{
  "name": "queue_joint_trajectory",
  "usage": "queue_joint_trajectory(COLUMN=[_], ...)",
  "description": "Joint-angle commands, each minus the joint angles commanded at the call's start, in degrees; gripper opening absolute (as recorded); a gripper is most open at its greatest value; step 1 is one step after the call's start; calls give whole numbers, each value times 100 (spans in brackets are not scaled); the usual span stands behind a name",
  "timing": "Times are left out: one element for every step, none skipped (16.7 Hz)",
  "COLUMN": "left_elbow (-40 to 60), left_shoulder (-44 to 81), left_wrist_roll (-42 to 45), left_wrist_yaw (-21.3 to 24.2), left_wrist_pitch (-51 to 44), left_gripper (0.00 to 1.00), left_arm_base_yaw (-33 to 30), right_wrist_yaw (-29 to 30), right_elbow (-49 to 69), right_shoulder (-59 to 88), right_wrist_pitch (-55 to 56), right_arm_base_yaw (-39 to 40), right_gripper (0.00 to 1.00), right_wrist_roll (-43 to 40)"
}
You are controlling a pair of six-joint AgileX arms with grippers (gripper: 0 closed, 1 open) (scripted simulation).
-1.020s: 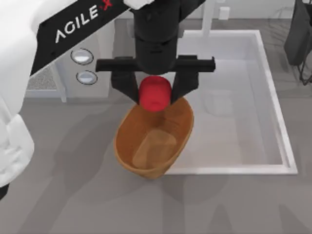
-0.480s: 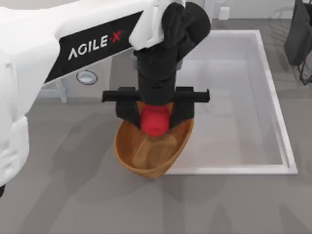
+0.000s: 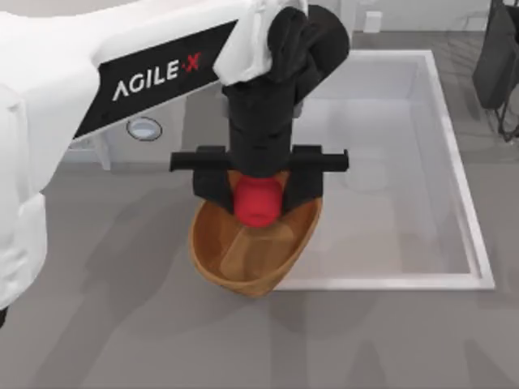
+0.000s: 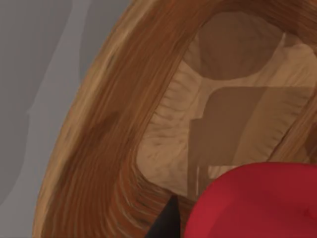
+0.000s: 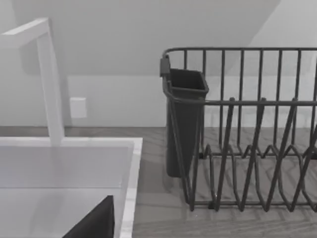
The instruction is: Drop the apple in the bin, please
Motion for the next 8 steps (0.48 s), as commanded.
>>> queue_joint_trajectory(left_elbow=[0,0,0,0,0,0,0,0], left_shoulder=[0,0,0,0,0,0,0,0], left_wrist_roll=[0,0,0,0,0,0,0,0], left_wrist_yaw=[0,0,0,0,0,0,0,0], left_wrist_pitch=[0,0,0,0,0,0,0,0], left_gripper=[38,45,53,60,68,75,83,90], left_arm_base_yaw=[0,0,0,0,0,0,0,0], right_wrist_yaw=[0,0,0,0,0,0,0,0], right_elbow=[0,0,0,0,0,0,0,0], right_shoulder=[0,0,0,0,0,0,0,0], right_wrist_pitch=[0,0,0,0,0,0,0,0], right_arm_base_yaw=[0,0,0,0,0,0,0,0], right_gripper=[100,100,100,100,100,100,100,100], right_wrist_roll=[0,0,0,0,0,0,0,0])
